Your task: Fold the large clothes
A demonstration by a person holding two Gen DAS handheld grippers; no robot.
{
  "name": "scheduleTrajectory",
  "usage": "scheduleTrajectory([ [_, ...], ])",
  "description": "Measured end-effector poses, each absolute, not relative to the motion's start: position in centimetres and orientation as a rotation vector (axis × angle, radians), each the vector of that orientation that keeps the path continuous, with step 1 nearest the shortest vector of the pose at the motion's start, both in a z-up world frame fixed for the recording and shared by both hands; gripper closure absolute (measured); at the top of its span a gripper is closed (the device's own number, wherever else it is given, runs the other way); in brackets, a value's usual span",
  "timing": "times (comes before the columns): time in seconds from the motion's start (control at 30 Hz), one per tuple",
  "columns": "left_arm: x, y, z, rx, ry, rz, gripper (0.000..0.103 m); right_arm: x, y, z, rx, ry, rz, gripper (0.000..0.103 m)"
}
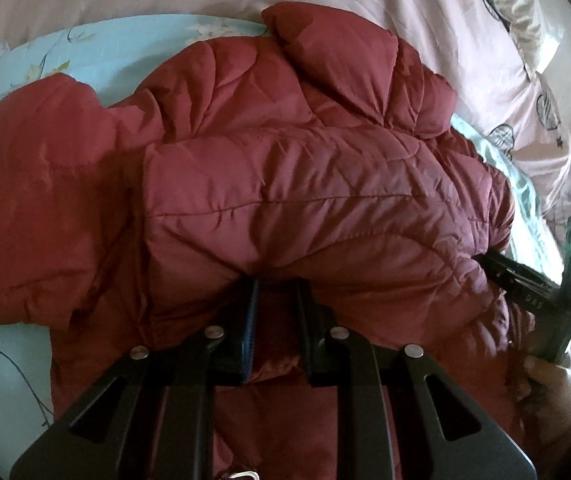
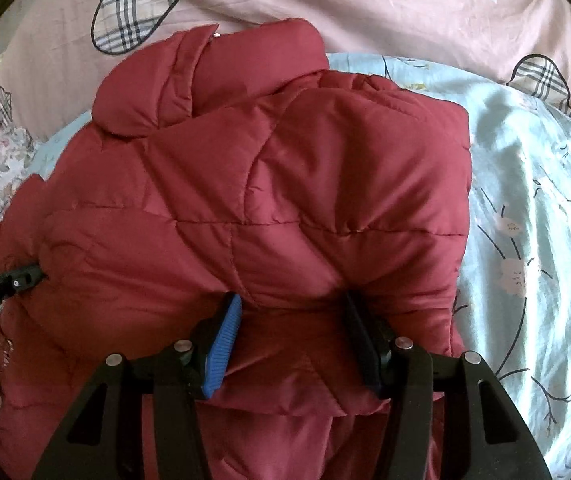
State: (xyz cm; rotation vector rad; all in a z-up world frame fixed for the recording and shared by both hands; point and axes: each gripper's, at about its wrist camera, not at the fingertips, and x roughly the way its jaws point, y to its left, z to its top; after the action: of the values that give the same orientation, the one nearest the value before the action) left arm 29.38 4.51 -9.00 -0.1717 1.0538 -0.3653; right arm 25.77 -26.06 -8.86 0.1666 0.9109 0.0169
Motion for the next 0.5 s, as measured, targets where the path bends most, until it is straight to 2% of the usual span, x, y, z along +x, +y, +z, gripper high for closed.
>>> scheduleTrajectory([
  [0.2,28.1,5.4,-7.2,-0.192,1.050,-0.346,0.085,23.1,-26.6,-6.1,0.233,0.878,0.025,0.048],
  [0.37,26.2,7.5,-5.9,-0.225,1.021,-0.312,0.077,20.4,-26.5,-4.6,0.267,0.855,0.068,0.048],
  [0.5,25.1,9.6,-5.7,-0.256,1.015,-0.276,0.077,18.7,-25.9,-4.4,0.275,0.861,0.093,0.047],
])
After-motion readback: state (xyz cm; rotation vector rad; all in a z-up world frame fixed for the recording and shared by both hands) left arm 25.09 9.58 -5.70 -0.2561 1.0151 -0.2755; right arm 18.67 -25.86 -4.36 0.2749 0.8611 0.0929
